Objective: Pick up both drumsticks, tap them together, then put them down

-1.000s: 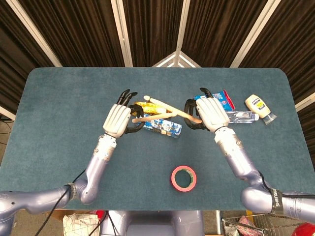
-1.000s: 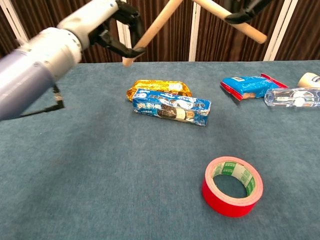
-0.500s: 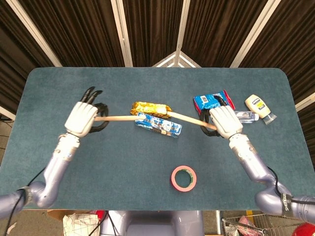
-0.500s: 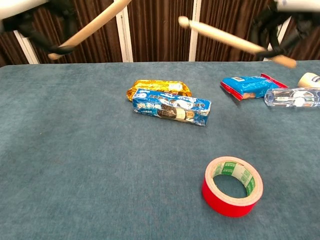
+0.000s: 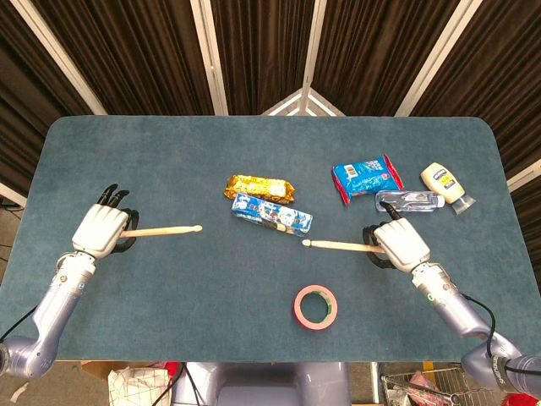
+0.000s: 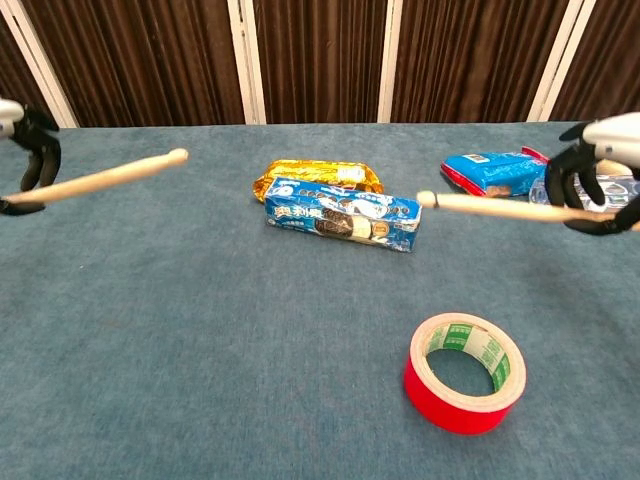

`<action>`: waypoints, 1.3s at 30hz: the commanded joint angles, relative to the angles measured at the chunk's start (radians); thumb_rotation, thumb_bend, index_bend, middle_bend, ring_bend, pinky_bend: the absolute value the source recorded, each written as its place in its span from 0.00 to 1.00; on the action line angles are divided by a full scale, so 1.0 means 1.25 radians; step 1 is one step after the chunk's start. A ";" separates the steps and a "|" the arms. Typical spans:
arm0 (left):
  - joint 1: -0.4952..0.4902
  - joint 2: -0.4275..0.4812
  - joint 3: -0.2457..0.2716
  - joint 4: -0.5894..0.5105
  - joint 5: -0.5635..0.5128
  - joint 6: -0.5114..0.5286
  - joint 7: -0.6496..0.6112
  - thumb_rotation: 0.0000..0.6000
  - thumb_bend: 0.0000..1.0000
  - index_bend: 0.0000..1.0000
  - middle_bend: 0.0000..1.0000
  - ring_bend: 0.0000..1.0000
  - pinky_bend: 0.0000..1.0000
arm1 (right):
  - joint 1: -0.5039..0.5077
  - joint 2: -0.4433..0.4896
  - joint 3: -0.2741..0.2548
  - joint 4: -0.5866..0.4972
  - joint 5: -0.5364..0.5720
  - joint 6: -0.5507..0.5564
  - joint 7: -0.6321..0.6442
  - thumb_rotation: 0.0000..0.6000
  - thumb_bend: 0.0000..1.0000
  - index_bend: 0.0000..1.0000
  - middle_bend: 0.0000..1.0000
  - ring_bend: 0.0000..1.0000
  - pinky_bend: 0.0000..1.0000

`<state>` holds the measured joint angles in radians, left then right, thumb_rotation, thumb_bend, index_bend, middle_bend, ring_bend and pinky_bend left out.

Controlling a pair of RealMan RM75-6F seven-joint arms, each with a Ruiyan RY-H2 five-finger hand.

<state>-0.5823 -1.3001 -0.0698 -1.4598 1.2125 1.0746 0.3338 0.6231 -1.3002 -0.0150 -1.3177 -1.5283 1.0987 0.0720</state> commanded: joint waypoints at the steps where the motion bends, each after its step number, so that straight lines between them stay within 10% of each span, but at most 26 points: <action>1: -0.002 -0.024 0.012 0.043 0.000 -0.028 -0.008 1.00 0.47 0.67 0.60 0.13 0.04 | -0.013 -0.063 -0.031 0.121 -0.076 0.044 0.014 1.00 0.41 0.86 0.68 0.58 0.07; 39: -0.028 -0.125 0.018 0.101 -0.039 -0.108 0.089 1.00 0.47 0.67 0.60 0.13 0.02 | -0.052 -0.215 -0.070 0.508 -0.102 0.014 0.203 1.00 0.41 0.86 0.68 0.58 0.07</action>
<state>-0.6174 -1.4558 -0.0474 -1.3330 1.1639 0.9393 0.4453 0.5587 -1.5675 -0.1001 -0.6856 -1.6539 1.1170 0.3262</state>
